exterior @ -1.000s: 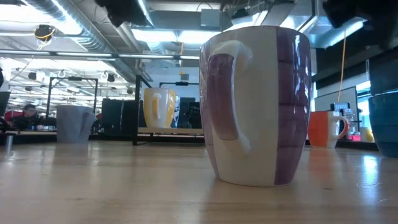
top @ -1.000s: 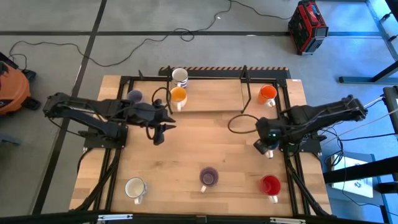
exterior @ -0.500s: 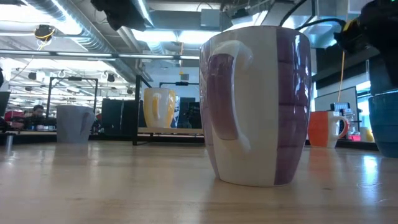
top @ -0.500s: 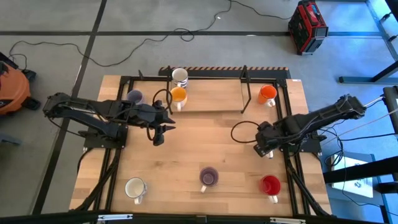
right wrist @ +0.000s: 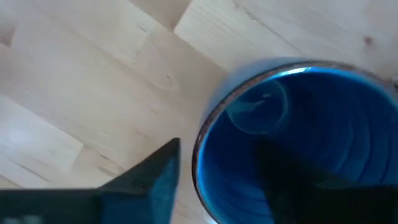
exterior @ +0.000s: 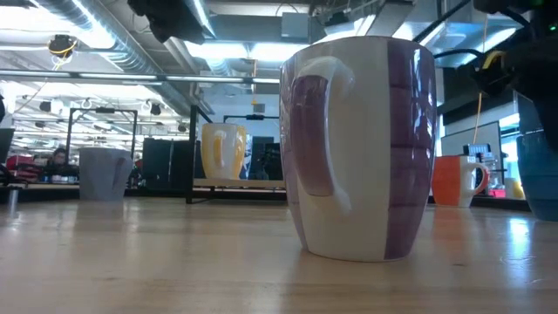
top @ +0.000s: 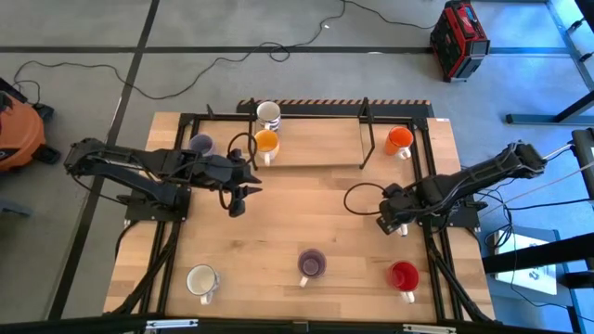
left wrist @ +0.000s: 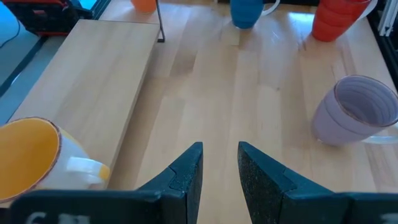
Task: Place coffee mugs
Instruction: Put the blue mug on the shelf
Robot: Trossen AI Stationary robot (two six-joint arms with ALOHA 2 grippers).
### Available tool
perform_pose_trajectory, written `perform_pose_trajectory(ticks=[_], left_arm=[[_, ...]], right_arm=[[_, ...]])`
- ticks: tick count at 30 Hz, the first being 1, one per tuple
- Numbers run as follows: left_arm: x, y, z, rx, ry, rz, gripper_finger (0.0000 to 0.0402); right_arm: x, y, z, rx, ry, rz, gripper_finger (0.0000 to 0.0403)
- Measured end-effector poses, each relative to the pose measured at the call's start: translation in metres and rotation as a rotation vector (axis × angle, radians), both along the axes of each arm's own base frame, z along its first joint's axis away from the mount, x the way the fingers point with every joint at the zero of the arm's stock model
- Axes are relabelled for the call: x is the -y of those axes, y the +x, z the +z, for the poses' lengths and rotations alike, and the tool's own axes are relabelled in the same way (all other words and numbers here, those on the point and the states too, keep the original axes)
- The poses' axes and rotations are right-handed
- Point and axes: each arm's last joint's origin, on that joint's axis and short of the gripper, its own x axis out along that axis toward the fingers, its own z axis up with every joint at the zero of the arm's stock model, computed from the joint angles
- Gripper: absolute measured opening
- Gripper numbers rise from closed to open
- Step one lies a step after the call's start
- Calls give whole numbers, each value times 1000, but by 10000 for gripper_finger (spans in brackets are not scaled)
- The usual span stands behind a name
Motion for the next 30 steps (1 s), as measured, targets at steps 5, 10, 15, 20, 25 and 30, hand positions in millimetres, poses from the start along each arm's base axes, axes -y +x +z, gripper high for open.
perform_pose_trajectory(ticks=[5,10,15,20,25,30], left_arm=[[-1,0,0,1,17,22,95],[-1,0,0,2,26,35,95],[-1,0,0,2,28,36,95],[-1,0,0,-1,41,28,95],[-1,0,0,2,47,24,95],[-1,1,1,9,45,25,95]], right_arm=[[0,1,-12,-10,-5,0,73],[-3,10,-17,-25,-21,19,11],[-11,34,-11,34,-21,52,8],[-17,65,2,70,-54,103,7],[-11,105,10,91,-78,177,6],[2,149,11,91,-106,269,4]])
